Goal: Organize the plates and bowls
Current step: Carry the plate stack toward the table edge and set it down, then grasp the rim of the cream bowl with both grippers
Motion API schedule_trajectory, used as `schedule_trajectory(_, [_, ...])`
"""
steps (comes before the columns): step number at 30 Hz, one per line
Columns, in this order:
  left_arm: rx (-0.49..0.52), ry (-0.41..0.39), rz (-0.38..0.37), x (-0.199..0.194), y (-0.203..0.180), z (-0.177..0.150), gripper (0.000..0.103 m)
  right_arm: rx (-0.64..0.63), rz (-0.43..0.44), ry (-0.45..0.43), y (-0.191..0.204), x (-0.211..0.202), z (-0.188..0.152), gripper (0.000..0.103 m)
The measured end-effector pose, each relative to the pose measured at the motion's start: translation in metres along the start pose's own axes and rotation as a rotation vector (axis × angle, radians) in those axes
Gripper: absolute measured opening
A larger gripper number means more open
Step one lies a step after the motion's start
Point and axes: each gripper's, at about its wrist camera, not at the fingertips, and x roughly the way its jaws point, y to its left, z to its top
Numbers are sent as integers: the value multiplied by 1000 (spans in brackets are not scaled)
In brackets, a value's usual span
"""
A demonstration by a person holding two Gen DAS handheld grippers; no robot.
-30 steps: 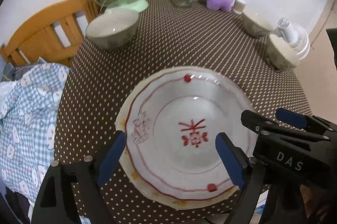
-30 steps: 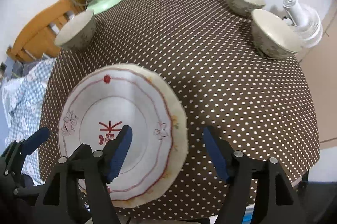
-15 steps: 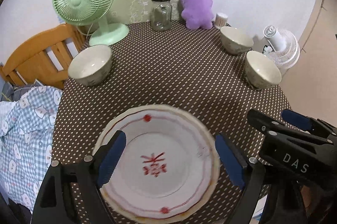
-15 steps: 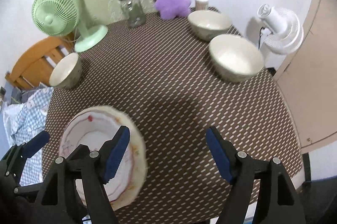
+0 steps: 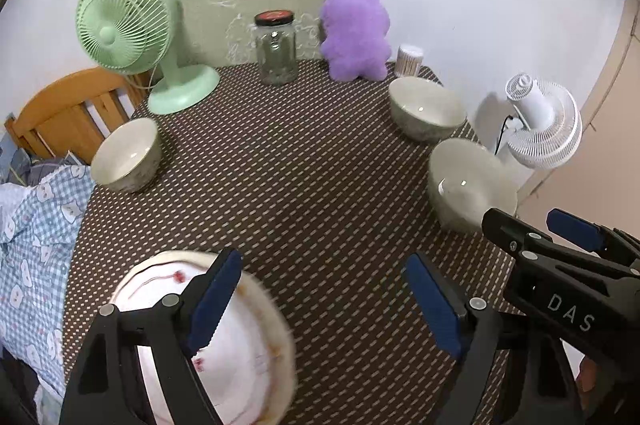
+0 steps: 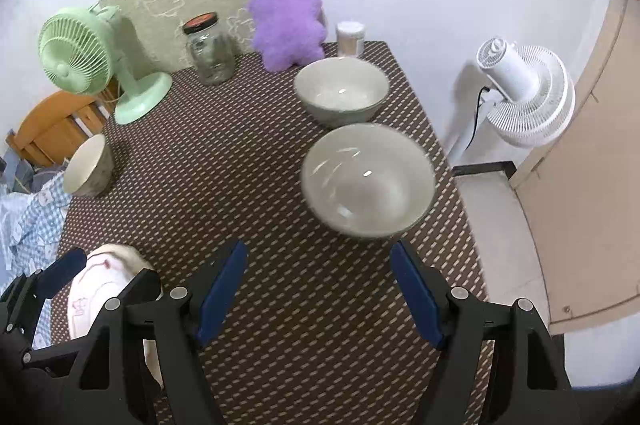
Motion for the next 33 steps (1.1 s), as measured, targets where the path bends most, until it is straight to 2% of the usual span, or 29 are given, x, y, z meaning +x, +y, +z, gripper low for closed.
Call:
schedule_trajectory(2, [-2,-12,3,5,-14,5,81,-7,-2,-11,-14,3,8,77])
schedule_trajectory(11, [-11,-32,34,28,-58,26,79,-23,12,-36,-57,17,35,77])
schedule_trajectory(22, [-15,-7,43,73,-100,46,68,-20,30,-28,-93,56,58,77])
schedule_trajectory(27, [-33,48,55,99,-112,51,56,-8,44,-3,-106,79,62,69])
schedule_trajectory(31, [-7,56,28,113,-120,52,46,8,66,27,-110,98,62,62])
schedule_trajectory(33, [11,54,47,119,-123,51,45,20,83,47,-112,107,62,60])
